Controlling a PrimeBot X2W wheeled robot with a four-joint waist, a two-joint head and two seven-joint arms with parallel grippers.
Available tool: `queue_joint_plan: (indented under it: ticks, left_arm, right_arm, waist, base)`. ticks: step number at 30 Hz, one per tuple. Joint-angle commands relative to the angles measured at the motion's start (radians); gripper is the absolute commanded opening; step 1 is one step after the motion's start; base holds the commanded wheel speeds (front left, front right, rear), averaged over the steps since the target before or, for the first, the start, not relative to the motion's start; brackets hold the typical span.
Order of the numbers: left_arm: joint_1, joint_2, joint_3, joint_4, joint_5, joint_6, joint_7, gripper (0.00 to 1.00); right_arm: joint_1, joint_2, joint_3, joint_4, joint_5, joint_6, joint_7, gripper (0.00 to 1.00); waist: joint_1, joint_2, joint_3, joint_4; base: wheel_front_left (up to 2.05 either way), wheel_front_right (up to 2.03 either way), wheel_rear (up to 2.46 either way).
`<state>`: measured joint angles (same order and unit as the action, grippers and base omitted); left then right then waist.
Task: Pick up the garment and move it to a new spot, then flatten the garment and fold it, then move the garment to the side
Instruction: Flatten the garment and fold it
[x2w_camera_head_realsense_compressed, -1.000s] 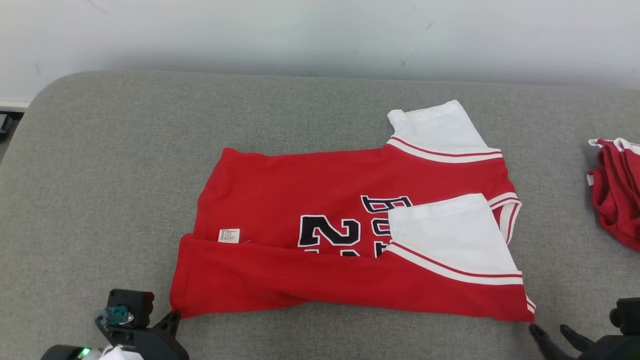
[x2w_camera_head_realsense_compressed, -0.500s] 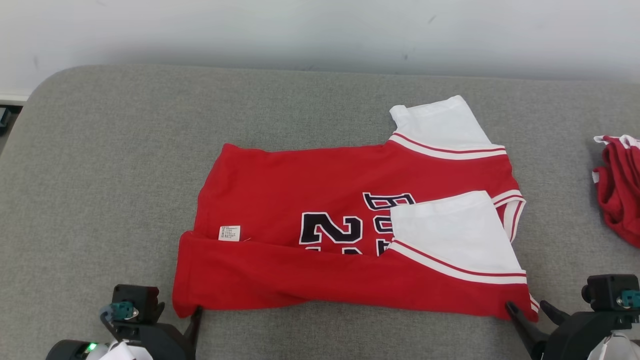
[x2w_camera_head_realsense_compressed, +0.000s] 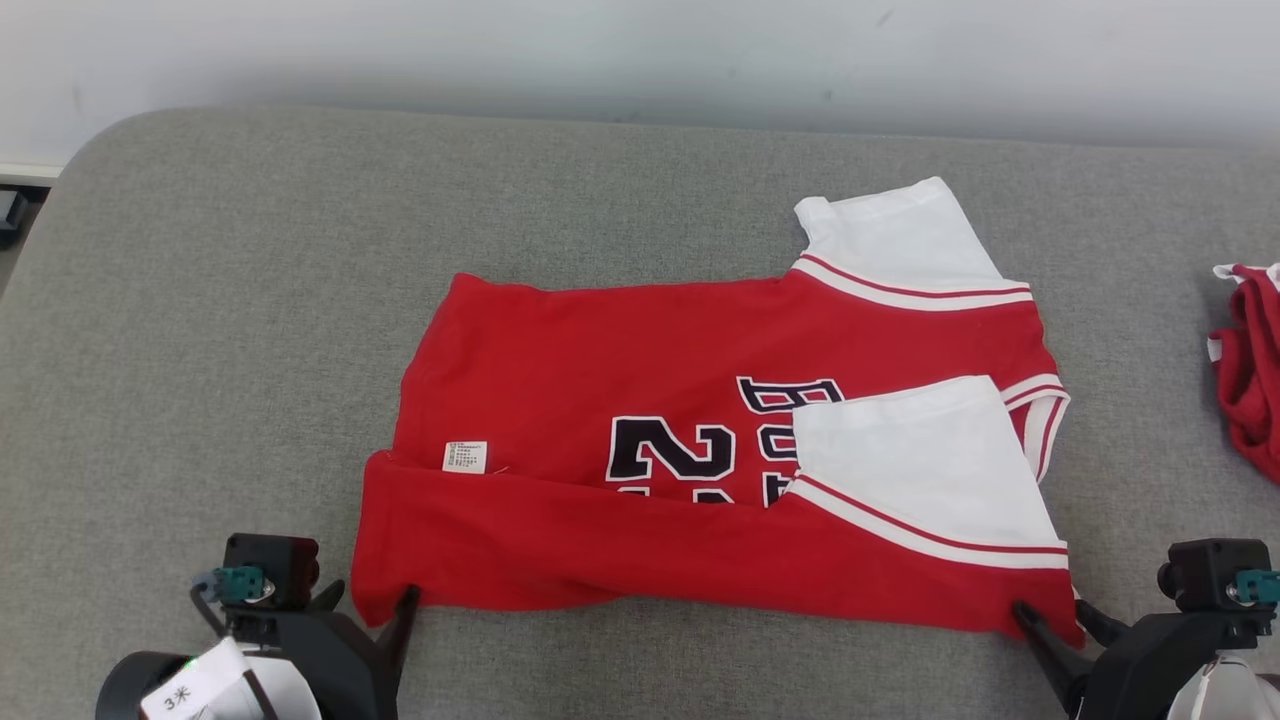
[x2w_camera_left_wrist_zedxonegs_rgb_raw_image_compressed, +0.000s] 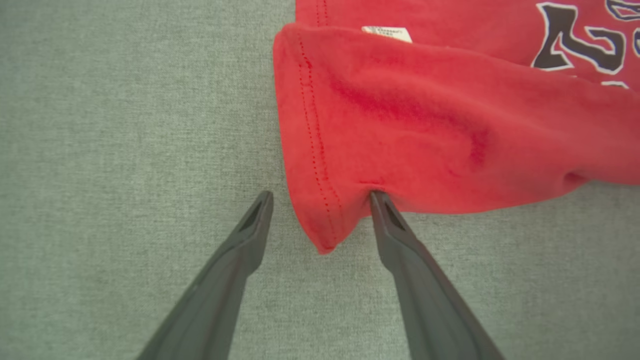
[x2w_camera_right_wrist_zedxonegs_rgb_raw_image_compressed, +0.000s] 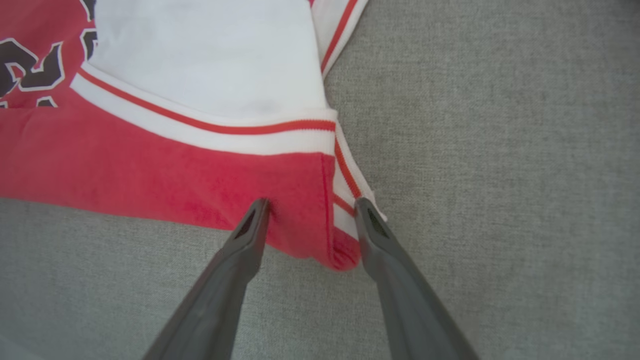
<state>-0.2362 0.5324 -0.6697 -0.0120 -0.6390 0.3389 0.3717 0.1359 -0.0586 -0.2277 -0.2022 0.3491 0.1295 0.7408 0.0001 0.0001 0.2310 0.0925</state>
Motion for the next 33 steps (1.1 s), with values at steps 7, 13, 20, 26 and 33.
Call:
queue_joint_plan:
  ticks: [7, 13, 20, 26, 33]
  left_arm:
    - [0.010, 0.026, 0.016, -0.034, -0.030, 0.008, 0.034, 1.00]
    - [0.016, 0.024, 0.008, -0.034, -0.043, 0.001, 0.048, 0.81]
    - [0.015, 0.011, 0.007, -0.025, -0.050, -0.005, 0.031, 0.81]
    - [0.000, 0.025, 0.024, -0.047, -0.065, -0.002, 0.051, 1.00]
    - [-0.021, 0.031, 0.034, -0.042, -0.074, 0.000, 0.061, 1.00]
  right_arm:
    - [-0.006, 0.004, 0.005, 0.003, 0.014, 0.002, 0.003, 0.58]
    - [-0.014, 0.004, 0.008, 0.008, 0.014, 0.002, 0.000, 0.26]
    - [-0.007, -0.002, 0.001, 0.007, 0.009, 0.002, 0.000, 0.19]
    - [0.001, 0.000, 0.006, 0.004, 0.003, 0.002, 0.000, 0.20]
    - [-0.007, 0.002, 0.011, 0.010, 0.007, 0.002, -0.001, 0.27]
  waist:
    - [-0.0001, -0.0001, 0.001, -0.008]
    - [-0.0001, -0.0001, -0.001, -0.007]
    - [-0.0001, -0.0001, -0.006, -0.007]
    - [-0.0001, -0.0001, -0.006, -0.005]
    - [-0.0001, -0.0001, -0.003, -0.007]
  base:
    - [0.00, 0.00, 0.00]
    - [0.00, 0.00, 0.00]
    - [0.00, 0.00, 0.00]
    - [0.00, 0.00, 0.00]
    - [0.00, 0.00, 0.00]
